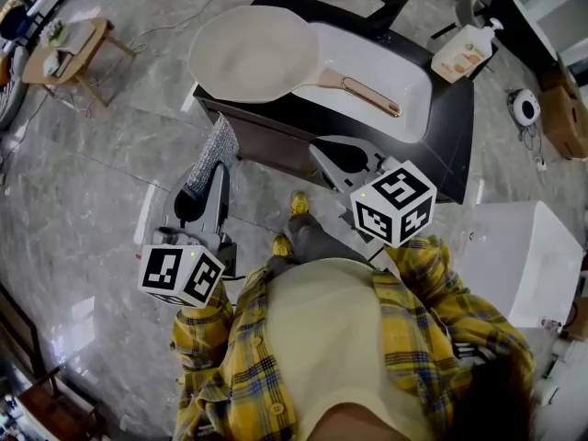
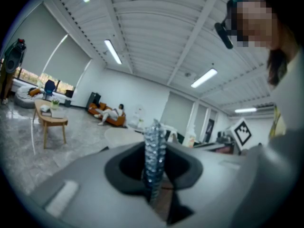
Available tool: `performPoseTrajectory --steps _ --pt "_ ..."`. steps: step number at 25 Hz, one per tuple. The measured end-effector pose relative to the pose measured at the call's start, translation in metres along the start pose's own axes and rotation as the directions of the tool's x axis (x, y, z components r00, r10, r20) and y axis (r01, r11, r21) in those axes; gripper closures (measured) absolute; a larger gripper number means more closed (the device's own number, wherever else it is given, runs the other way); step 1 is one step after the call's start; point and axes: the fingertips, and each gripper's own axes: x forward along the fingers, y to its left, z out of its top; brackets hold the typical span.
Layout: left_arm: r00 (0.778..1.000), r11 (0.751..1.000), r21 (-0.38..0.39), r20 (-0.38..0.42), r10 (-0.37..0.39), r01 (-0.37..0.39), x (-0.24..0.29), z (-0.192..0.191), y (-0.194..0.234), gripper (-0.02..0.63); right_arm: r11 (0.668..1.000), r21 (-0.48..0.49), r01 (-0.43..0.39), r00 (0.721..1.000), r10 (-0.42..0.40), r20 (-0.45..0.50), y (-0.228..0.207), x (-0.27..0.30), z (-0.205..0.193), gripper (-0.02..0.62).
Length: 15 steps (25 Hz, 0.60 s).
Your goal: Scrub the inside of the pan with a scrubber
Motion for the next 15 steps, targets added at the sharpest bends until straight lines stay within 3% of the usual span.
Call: performPoseTrajectory --steps 15 --pt "0.998 0.998 0.050 -0.038 0.041 -0.039 0.100 0.034 0.034 0.532 0.993 -0.121 0.010 0.999 -0.016 -0.046 -0.092 0.052 0.050 0.581"
